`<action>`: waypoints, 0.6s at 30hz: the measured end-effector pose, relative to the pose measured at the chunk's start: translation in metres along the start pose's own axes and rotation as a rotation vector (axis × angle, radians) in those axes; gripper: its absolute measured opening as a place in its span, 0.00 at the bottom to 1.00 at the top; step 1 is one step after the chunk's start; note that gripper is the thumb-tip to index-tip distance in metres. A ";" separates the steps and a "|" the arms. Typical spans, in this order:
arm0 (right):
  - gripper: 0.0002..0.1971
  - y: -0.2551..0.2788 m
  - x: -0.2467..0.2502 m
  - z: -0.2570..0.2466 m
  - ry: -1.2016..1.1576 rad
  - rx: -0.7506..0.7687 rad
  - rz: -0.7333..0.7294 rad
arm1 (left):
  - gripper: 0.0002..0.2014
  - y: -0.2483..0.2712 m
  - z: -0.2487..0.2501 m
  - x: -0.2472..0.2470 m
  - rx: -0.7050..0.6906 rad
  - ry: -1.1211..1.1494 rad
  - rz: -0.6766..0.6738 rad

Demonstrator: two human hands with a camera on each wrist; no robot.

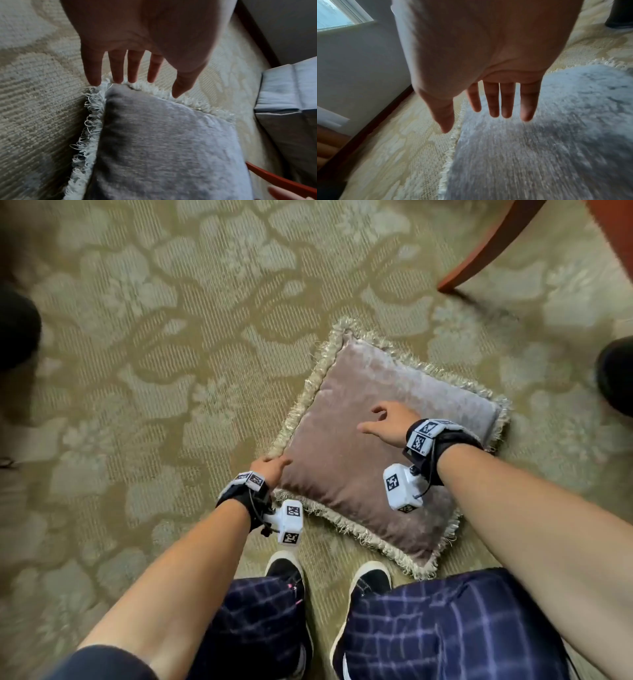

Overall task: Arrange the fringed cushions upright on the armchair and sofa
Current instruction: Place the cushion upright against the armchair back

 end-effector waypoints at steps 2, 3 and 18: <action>0.38 -0.018 -0.004 0.008 -0.021 -0.006 0.071 | 0.23 -0.022 -0.012 -0.008 0.015 0.002 0.024; 0.39 -0.028 -0.005 0.013 -0.027 -0.013 0.124 | 0.29 -0.038 -0.021 -0.013 0.030 0.028 0.013; 0.68 -0.097 -0.002 0.066 0.170 -0.129 0.328 | 0.67 -0.158 -0.076 -0.096 0.259 0.563 -0.152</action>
Point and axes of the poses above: each hand's wrist, its own y-axis away from the middle knuckle, its own x-axis out of the back of the hand, z = x × y, the point moved 3 cm from there along -y, towards the middle knuckle, and after that the axes turned 1 degree about x, right-handed, at the moved point
